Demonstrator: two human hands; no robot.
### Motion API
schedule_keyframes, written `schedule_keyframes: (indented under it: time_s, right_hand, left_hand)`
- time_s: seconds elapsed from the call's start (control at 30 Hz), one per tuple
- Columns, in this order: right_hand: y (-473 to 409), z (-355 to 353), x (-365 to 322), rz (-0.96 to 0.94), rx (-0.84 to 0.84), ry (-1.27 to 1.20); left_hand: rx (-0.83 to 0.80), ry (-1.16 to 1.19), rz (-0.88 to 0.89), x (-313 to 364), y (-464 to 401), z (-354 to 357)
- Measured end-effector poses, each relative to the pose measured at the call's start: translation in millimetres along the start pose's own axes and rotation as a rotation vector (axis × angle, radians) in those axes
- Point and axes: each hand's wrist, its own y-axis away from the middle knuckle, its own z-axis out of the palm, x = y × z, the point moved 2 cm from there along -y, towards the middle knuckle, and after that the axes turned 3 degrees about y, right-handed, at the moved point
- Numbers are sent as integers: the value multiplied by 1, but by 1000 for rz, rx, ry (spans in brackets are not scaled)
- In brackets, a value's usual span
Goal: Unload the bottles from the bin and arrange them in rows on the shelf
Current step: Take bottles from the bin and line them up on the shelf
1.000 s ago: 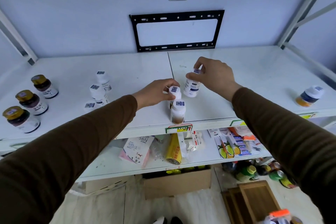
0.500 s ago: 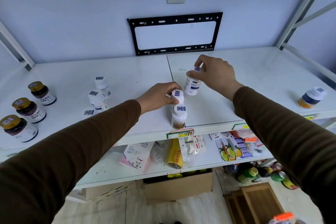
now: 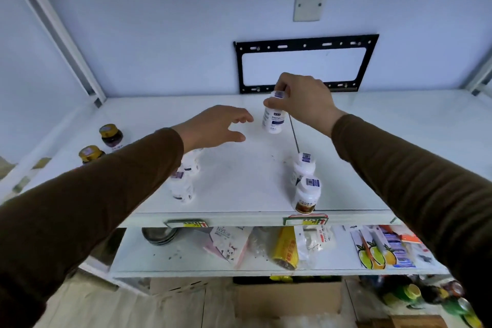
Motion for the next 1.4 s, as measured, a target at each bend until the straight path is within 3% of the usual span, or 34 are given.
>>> schedule_keyframes:
  time_s: [0.2,0.63,1.4]
  right_hand:
    - [-45,51,-66,25,-25,48]
    - [-92,140,-136,214,-177,108]
    - [-117,189,-157,132,-261,134]
  left_hand:
    - [74,-77,-54,-78,12,-59]
    - [-26,-147,-39,-194,7,-103]
    - [-79,-98,-97,-227,-3,-97]
